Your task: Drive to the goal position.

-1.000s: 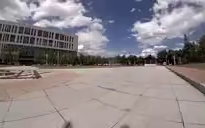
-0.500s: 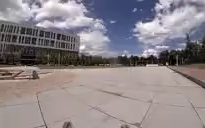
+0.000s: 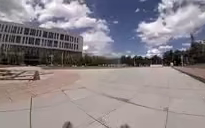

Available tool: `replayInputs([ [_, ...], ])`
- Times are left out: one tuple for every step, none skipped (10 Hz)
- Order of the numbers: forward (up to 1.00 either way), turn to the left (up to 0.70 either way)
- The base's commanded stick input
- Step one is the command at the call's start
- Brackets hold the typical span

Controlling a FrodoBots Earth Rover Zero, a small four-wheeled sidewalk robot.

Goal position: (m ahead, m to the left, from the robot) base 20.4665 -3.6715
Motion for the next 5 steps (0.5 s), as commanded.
replayInputs([
  [0.7,0.02],
  [0.7,0.02],
  [0.7,0.02],
  [0.7,0.03],
  [0.7,0.03],
])
